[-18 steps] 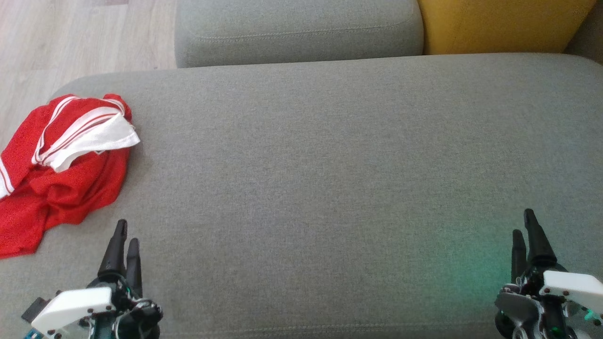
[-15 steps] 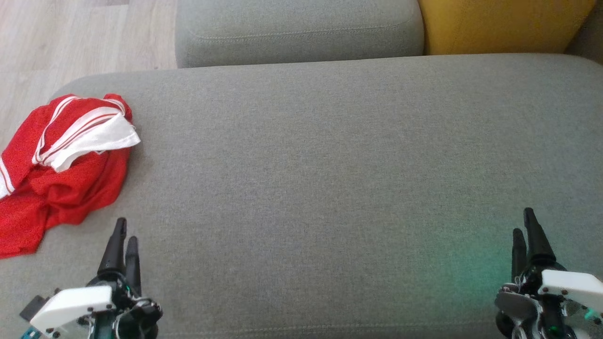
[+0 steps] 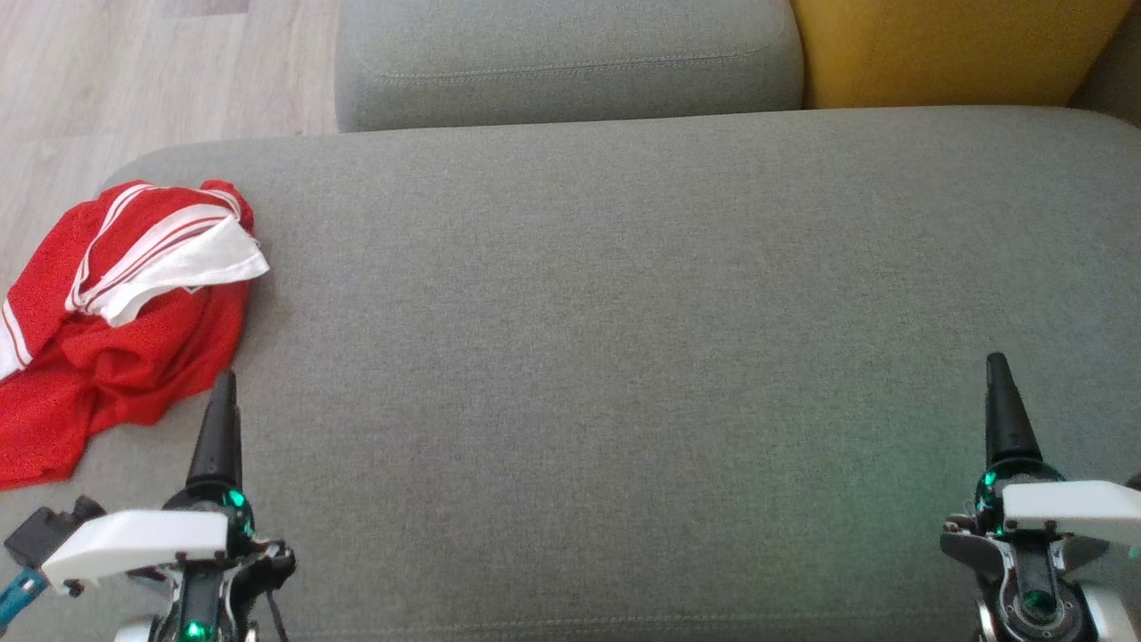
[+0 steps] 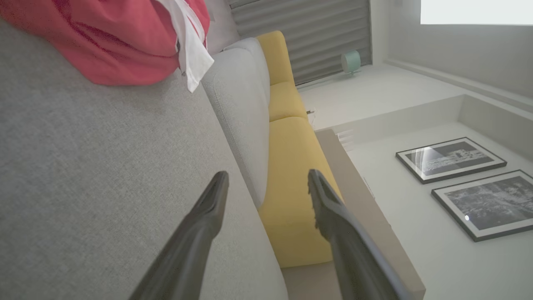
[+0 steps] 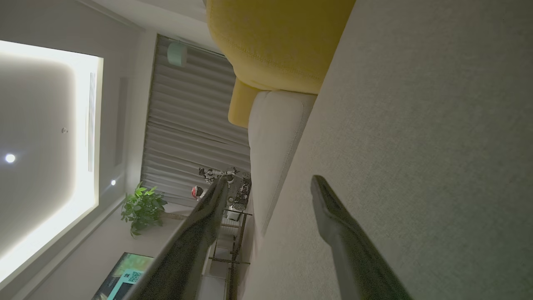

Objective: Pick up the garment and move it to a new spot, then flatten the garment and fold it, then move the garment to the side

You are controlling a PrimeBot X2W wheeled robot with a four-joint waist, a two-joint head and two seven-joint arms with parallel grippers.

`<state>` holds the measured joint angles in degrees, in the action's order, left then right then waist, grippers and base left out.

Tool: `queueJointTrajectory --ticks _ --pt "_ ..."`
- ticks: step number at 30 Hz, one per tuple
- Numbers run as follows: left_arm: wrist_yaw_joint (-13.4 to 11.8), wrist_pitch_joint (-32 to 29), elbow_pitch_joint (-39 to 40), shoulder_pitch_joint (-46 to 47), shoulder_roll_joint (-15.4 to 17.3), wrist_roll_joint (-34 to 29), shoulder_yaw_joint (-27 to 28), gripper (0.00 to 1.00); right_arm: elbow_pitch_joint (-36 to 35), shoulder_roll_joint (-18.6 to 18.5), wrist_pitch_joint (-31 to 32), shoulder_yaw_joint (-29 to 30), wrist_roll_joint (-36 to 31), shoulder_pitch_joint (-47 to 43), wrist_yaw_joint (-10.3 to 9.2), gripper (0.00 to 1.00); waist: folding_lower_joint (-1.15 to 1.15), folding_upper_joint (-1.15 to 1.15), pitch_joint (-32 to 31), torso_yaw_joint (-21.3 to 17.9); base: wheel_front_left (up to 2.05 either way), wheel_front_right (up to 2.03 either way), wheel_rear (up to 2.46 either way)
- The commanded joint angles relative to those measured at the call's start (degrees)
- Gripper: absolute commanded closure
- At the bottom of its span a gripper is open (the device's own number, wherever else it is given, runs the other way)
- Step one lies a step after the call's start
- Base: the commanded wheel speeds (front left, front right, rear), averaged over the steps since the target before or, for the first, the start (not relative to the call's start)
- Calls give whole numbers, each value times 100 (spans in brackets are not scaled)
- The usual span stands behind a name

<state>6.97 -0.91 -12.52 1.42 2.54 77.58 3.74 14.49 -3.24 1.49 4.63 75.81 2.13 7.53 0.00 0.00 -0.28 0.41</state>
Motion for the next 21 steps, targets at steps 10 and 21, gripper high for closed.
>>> queueJointTrajectory --ticks 10,21 --pt "20 224 386 226 244 -1336 -169 0 -528 -165 -109 -192 -1534 349 -1 0 0 0 -39 22 0 0 0" --pt "-12 392 351 197 347 -2281 -332 0 -510 -211 -207 -368 -2502 327 -2 0 0 0 -56 39 0 0 0"
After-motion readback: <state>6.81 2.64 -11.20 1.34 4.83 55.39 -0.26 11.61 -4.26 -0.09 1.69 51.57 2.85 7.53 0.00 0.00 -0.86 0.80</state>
